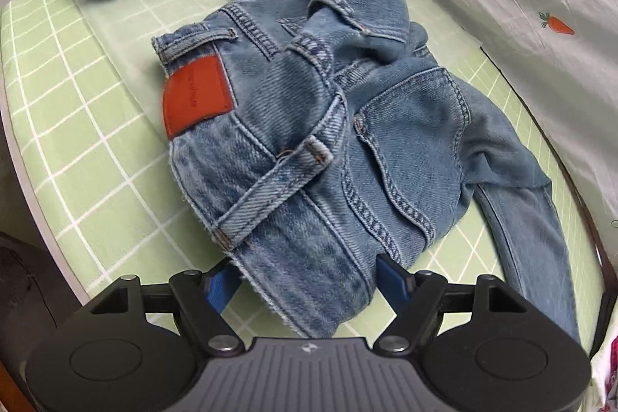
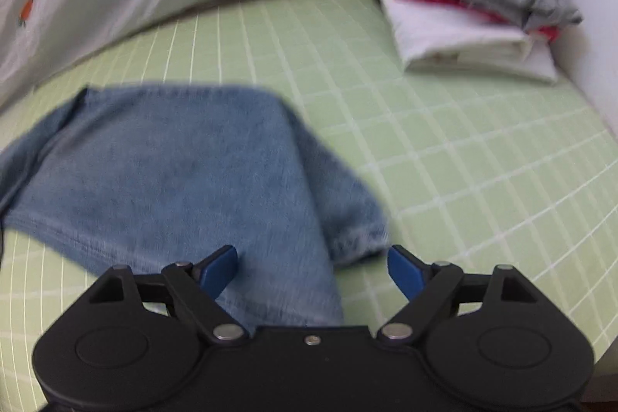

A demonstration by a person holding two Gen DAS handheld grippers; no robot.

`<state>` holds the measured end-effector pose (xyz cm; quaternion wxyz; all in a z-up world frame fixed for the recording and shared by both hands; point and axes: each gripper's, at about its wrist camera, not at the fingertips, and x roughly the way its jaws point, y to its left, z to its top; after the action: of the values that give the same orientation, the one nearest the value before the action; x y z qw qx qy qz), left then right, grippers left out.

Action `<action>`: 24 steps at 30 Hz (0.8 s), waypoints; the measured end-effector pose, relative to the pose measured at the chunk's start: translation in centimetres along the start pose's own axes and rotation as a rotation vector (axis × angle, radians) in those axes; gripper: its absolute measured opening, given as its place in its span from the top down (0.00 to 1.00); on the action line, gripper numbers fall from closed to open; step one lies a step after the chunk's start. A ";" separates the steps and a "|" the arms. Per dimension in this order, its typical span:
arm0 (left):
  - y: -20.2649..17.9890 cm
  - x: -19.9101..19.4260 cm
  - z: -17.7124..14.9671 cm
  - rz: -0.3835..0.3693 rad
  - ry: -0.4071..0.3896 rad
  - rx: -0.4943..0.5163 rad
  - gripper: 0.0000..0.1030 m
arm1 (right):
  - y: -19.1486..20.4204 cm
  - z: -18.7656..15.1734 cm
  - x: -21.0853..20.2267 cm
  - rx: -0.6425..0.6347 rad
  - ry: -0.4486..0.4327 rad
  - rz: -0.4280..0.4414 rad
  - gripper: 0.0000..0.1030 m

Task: Fold clothes
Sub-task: 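Grasp the jeans waistband with the left gripper while the right gripper grasps a leg hem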

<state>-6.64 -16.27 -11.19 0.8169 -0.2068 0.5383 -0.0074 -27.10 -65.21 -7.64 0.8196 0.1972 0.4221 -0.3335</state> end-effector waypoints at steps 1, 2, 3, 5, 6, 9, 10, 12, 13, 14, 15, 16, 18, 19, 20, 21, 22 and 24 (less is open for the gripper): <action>0.0 0.1 0.1 0.000 0.003 0.001 0.27 | -0.1 0.4 -0.3 0.004 -0.030 -0.003 0.16; -0.1 0.2 0.4 0.000 0.005 0.001 0.27 | -0.1 0.8 -0.5 0.008 -0.057 -0.003 0.15; -0.2 0.3 0.7 0.001 0.006 0.001 0.27 | 0.0 1.3 -0.4 0.008 -0.074 -0.001 0.14; -0.3 0.4 1.3 0.002 0.009 0.000 0.27 | 0.2 2.5 0.1 -0.001 -0.091 0.000 0.12; -0.3 0.6 1.7 0.004 0.009 0.002 0.27 | 0.4 3.2 0.5 -0.011 -0.099 0.001 0.12; -0.6 1.3 2.8 0.018 0.016 0.006 0.28 | 1.2 4.9 2.4 -0.065 -0.096 0.012 0.12; -0.8 1.5 3.2 0.023 0.018 0.007 0.29 | 1.5 5.3 3.1 -0.086 -0.086 0.019 0.12; -0.7 1.8 4.0 0.033 0.019 0.002 0.33 | 1.8 6.2 5.0 -0.114 -0.044 0.051 0.17; -0.7 2.0 4.4 0.038 0.015 -0.001 0.38 | 2.1 6.5 6.1 -0.124 -0.011 0.067 0.25; -0.6 2.0 4.7 0.039 0.006 -0.007 0.41 | 2.5 6.7 7.0 -0.134 0.019 0.076 0.37; -0.6 2.0 5.1 0.036 -0.007 -0.014 0.52 | 2.8 6.8 7.8 -0.142 0.045 0.077 0.43; -0.5 2.1 5.4 0.029 -0.013 -0.016 0.64 | 3.2 6.9 8.5 -0.151 0.061 0.077 0.53; -0.4 2.1 6.1 0.015 -0.025 -0.020 0.76 | 3.9 7.1 9.0 -0.170 0.064 0.075 0.58; -0.3 2.2 6.4 0.008 -0.030 -0.022 0.83 | 4.2 7.5 9.2 -0.174 0.060 0.076 0.83; -0.2 2.1 6.8 0.009 -0.038 -0.023 0.84 | 4.4 7.8 9.4 -0.178 0.056 0.076 0.92; -0.1 1.9 7.2 0.012 -0.047 -0.024 0.85 | 4.6 8.2 9.4 -0.180 0.043 0.071 0.94; 0.0 1.6 7.9 0.020 -0.070 -0.025 0.87 | 4.7 8.8 9.1 -0.180 0.008 0.059 0.96; 0.1 0.7 9.3 0.040 -0.123 -0.026 0.88 | 4.9 10.3 7.6 -0.181 -0.090 0.044 0.96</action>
<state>1.88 -13.27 -8.75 0.8457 -0.2064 0.4914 0.0288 -14.65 -70.94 -7.92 0.8592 0.1165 0.4089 -0.2845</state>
